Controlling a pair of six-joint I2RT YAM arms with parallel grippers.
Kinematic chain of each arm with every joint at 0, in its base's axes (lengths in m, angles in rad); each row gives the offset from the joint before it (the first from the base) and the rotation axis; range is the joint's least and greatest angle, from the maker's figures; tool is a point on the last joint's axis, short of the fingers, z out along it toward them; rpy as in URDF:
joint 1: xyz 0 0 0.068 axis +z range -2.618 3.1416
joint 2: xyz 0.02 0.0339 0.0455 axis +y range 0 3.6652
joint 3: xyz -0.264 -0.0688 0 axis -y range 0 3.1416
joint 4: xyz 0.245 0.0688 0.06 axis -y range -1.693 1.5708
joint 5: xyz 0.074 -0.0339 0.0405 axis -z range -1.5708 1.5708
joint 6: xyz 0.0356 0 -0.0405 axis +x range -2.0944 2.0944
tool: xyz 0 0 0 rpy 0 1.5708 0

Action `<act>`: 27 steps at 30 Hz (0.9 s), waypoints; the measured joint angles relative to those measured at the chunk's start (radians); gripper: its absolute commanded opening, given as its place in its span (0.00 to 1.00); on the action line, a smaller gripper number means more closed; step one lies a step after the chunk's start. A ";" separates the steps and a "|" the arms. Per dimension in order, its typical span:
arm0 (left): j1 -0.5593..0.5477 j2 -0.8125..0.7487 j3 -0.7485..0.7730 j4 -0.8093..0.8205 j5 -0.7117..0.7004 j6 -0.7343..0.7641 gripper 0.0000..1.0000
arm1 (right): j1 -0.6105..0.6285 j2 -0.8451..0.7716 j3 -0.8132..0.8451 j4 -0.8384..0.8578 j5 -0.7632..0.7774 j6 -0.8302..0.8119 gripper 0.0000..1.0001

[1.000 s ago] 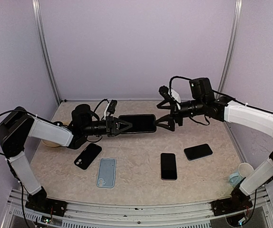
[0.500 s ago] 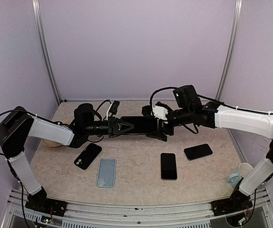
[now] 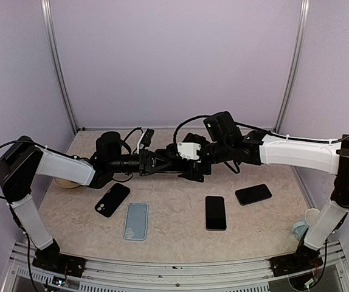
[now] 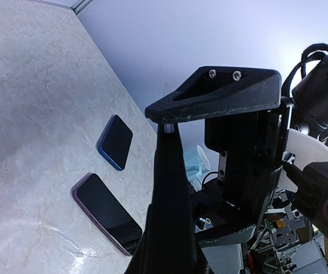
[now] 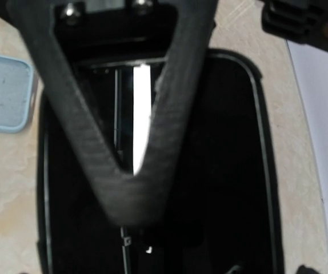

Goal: Put the phone into the phone case
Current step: Pass from the left arm to the right

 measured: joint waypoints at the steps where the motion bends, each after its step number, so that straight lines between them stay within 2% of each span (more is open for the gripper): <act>1: 0.000 0.000 0.000 0.000 -0.001 0.000 0.00 | 0.003 0.006 0.006 0.000 0.005 -0.003 1.00; 18: 0.000 0.006 0.000 -0.003 -0.002 0.001 0.00 | 0.038 0.040 0.021 0.020 0.066 -0.023 0.94; 24: 0.000 0.008 0.000 -0.003 -0.007 0.001 0.00 | 0.044 0.068 0.053 0.024 0.079 -0.013 0.88; 27: 0.000 0.010 0.000 -0.003 -0.013 0.001 0.00 | 0.045 0.081 0.063 0.022 0.079 -0.007 0.81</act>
